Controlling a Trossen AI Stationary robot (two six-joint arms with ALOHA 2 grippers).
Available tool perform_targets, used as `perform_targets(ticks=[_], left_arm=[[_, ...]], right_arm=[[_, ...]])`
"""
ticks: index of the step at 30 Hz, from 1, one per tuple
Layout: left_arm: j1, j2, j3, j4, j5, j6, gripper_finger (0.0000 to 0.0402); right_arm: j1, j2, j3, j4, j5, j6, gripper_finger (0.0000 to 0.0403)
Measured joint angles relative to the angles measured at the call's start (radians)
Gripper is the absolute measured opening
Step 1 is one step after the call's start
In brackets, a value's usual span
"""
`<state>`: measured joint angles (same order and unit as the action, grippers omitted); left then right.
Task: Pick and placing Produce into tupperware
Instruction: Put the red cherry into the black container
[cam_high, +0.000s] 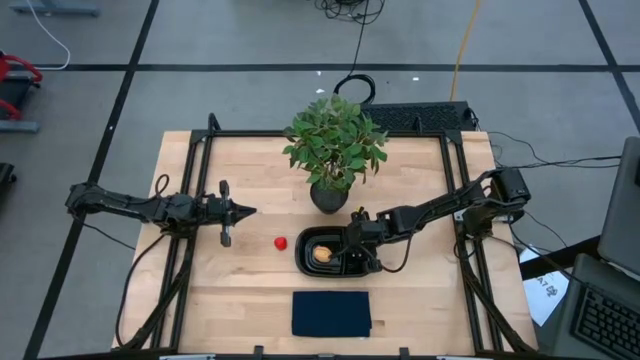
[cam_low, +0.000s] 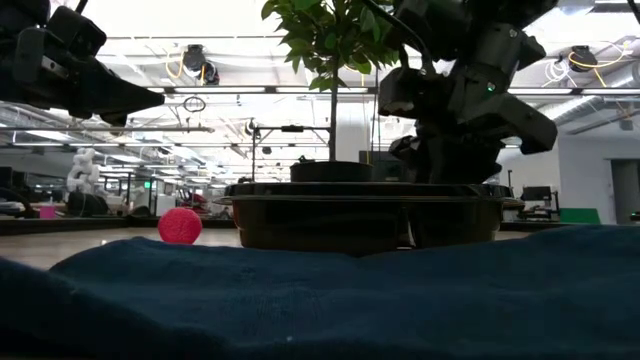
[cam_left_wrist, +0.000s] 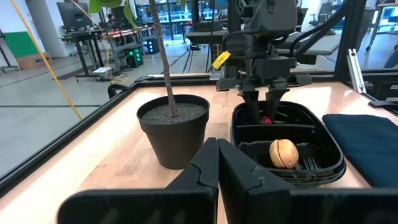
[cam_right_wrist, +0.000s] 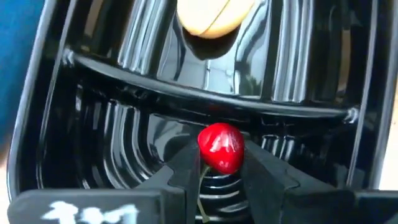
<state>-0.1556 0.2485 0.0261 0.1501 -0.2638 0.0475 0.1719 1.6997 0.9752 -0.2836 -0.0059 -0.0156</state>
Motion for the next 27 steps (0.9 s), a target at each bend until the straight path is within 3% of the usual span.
perform_targets(ticks=[27], left_arm=[[0.0,0.0,0.0,-0.002,0.0,0.0,0.0001]], right_arm=[[0.0,0.0,0.0,0.003,0.0,0.038,0.0104]])
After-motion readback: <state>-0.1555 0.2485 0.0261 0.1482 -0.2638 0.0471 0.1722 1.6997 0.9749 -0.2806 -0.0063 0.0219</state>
